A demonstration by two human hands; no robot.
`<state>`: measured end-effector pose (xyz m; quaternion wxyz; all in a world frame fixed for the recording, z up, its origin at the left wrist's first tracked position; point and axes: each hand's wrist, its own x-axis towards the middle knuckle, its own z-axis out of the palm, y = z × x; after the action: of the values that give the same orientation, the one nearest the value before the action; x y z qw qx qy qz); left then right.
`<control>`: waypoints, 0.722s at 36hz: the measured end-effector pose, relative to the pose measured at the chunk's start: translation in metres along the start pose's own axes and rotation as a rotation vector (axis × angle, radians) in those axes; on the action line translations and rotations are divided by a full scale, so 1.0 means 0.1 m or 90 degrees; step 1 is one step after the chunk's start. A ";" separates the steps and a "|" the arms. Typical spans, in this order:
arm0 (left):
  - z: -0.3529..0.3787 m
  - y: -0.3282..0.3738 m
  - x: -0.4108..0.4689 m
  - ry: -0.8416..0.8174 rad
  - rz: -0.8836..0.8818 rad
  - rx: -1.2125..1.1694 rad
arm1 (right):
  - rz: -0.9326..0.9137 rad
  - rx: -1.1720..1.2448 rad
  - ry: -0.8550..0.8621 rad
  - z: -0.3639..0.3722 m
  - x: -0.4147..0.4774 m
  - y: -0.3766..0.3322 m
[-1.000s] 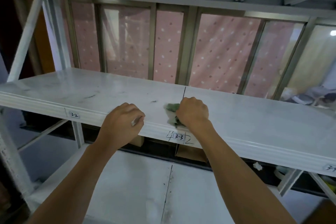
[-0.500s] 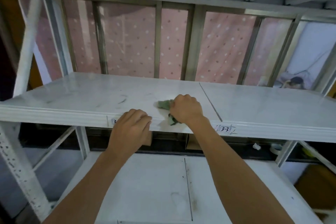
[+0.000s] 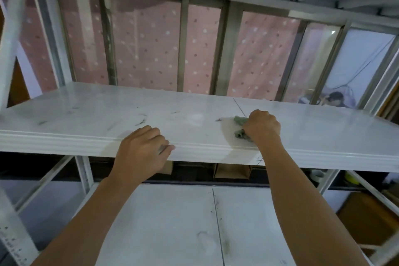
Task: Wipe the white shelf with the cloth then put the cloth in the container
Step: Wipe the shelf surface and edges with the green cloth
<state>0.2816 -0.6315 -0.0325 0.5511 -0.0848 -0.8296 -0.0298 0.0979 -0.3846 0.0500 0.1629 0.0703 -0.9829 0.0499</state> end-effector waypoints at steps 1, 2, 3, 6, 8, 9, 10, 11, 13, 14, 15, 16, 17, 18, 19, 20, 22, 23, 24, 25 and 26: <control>0.01 -0.01 0.00 0.002 0.002 -0.001 | 0.004 0.015 -0.004 0.03 0.08 -0.01; 0.03 -0.03 -0.01 0.003 0.004 -0.001 | 0.003 0.027 -0.008 0.05 0.16 -0.03; 0.04 -0.04 -0.01 0.005 0.004 -0.002 | -0.001 0.035 -0.012 0.07 0.22 -0.07; 0.08 -0.05 -0.04 0.014 -0.008 -0.019 | -0.036 0.053 -0.032 0.12 0.35 -0.23; 0.08 -0.04 -0.02 0.021 -0.015 -0.033 | -0.089 0.057 -0.052 0.13 0.38 -0.41; 0.08 -0.04 -0.01 0.019 -0.017 -0.042 | -0.120 0.058 -0.060 0.14 0.38 -0.52; 0.09 -0.03 0.01 0.013 -0.018 -0.051 | -0.151 0.058 -0.065 0.15 0.36 -0.62; 0.09 -0.04 0.02 0.002 -0.018 -0.056 | -0.179 0.059 -0.066 0.16 0.34 -0.72; 0.08 -0.05 0.05 -0.032 -0.020 -0.057 | -0.229 0.065 -0.061 0.17 0.29 -0.89; 0.08 -0.05 0.07 -0.050 -0.020 -0.055 | -0.257 0.072 -0.060 0.18 0.26 -0.96; 0.07 -0.05 0.08 -0.064 -0.018 -0.054 | -0.288 0.079 -0.059 0.18 0.22 -1.02; 0.06 -0.05 0.09 -0.074 -0.014 -0.059 | -0.322 0.084 -0.058 0.18 0.18 -1.05; 0.06 -0.03 0.10 -0.080 -0.008 -0.071 | -0.355 0.085 -0.060 0.18 0.15 -1.07; 0.06 0.00 0.10 -0.082 -0.001 -0.090 | -0.381 0.084 -0.062 0.18 0.12 -1.07; 0.07 0.02 0.10 -0.082 0.005 -0.111 | -0.395 0.085 -0.068 0.18 0.11 -1.04; 0.08 0.05 0.10 -0.076 0.010 -0.123 | -0.398 0.089 -0.071 0.17 0.10 -1.00; 0.11 0.10 0.09 -0.047 0.019 -0.120 | -0.366 0.077 -0.055 0.14 0.12 -0.84; 0.13 0.11 0.08 -0.028 0.019 -0.114 | -0.334 0.054 -0.037 0.14 0.14 -0.74; 0.14 0.12 0.08 -0.008 0.015 -0.110 | -0.295 0.022 -0.018 0.14 0.17 -0.63; 0.15 0.12 0.07 0.012 0.010 -0.103 | -0.253 -0.009 0.000 0.15 0.20 -0.51; 0.16 0.13 0.07 0.029 0.007 -0.093 | -0.215 -0.033 0.010 0.16 0.23 -0.41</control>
<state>0.2670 -0.6157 -0.0328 0.5622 -0.1291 -0.8120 -0.0893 0.0773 -0.4294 0.0459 0.1783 0.2301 -0.9567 -0.0031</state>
